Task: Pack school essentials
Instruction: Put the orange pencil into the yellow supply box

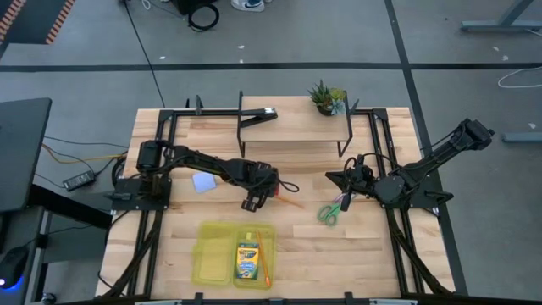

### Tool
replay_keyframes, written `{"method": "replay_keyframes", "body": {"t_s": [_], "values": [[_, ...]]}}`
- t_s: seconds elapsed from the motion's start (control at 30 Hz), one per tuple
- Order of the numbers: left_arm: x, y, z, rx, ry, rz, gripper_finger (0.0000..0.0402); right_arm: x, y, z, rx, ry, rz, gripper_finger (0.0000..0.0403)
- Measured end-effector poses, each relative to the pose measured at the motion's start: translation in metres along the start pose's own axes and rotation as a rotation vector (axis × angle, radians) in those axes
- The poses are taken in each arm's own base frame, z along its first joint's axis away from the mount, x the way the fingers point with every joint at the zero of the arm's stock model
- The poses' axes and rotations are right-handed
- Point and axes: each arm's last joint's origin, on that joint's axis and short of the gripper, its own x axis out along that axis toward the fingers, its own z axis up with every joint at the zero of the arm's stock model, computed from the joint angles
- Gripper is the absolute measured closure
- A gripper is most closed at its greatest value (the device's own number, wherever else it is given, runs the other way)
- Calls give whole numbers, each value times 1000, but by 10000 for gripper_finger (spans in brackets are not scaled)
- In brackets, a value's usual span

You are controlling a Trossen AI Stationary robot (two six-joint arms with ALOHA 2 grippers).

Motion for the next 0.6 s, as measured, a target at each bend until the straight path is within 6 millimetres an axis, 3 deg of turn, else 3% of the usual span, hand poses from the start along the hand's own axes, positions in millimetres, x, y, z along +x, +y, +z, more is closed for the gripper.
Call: {"method": "replay_keyframes", "body": {"t_s": [0.4,0.6], "values": [[-11,5,12,-1,-45,11,400,0,0,0,-3,1,0,380],[-11,8,12,-70,-60,-13,340,0,0,0,-3,1,0,380]]}}
